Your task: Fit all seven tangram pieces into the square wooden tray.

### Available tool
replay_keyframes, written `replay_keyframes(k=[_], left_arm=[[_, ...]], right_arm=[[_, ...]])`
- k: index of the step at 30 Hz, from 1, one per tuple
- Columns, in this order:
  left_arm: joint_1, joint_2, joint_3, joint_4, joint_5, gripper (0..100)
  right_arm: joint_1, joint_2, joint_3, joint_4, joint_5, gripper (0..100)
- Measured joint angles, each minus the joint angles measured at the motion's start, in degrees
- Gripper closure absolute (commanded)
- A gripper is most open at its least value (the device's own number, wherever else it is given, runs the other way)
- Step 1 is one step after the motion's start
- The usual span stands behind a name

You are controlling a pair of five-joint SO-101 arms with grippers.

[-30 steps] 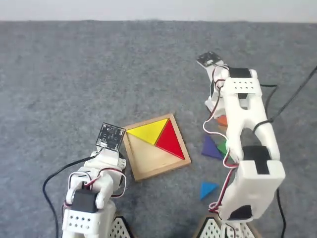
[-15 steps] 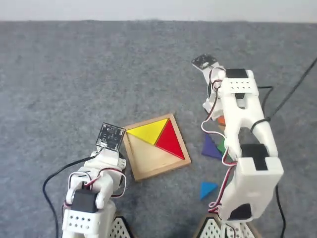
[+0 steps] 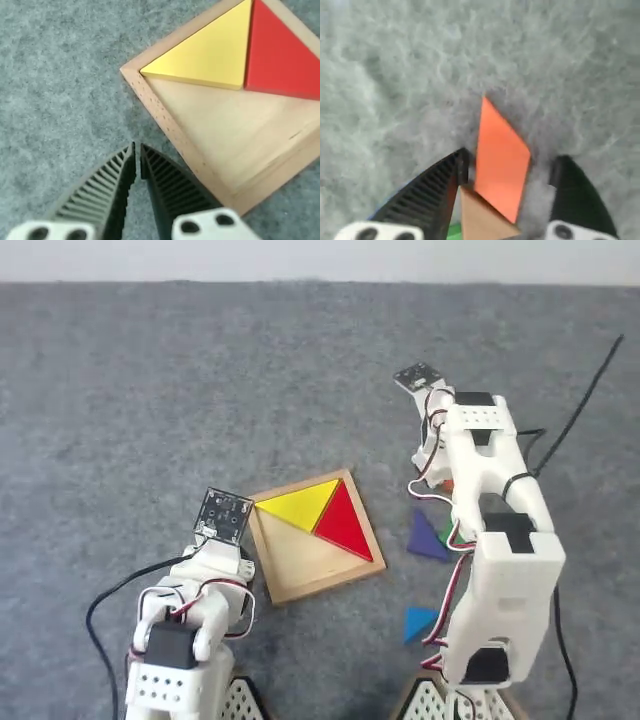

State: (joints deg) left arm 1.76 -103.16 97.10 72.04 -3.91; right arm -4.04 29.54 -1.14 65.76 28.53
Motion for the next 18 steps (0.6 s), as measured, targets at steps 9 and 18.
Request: replay_keyframes(k=[9,18], left_arm=[[-0.1,0.0,0.0,0.0,0.0,98],[-0.1,0.0,0.0,0.0,0.0,98]], right_arm=[[0.2,-0.9,-0.4,-0.1,-3.9,91.0],[-2.3,-7.0,0.1,4.0,-8.2,92.0]])
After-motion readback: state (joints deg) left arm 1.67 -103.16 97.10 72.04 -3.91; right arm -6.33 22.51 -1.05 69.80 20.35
